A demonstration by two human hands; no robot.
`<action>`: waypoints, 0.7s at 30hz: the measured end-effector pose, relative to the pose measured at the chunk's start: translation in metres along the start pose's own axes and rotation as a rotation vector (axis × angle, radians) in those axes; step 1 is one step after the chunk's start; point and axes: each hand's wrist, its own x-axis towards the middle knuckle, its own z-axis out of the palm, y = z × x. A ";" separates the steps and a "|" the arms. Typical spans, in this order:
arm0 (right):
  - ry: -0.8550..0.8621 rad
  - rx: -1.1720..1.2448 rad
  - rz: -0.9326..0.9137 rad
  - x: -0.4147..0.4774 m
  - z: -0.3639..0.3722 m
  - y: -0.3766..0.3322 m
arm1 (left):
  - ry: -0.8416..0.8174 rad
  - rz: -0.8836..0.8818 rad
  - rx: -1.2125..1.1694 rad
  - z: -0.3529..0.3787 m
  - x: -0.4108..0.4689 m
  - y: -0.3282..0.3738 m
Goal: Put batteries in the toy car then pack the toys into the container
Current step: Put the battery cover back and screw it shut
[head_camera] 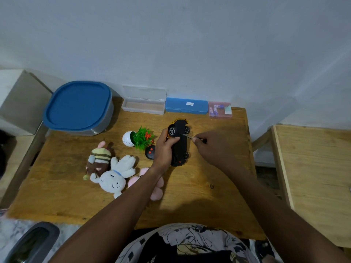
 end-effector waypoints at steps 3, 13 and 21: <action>-0.011 -0.003 0.012 0.002 -0.002 -0.001 | 0.004 0.005 -0.006 0.000 -0.001 -0.001; 0.008 -0.019 0.006 -0.002 -0.007 -0.008 | 0.002 -0.039 -0.058 0.002 0.000 -0.001; 0.012 -0.019 0.012 -0.001 -0.011 -0.008 | -0.012 -0.054 -0.058 0.004 0.001 0.002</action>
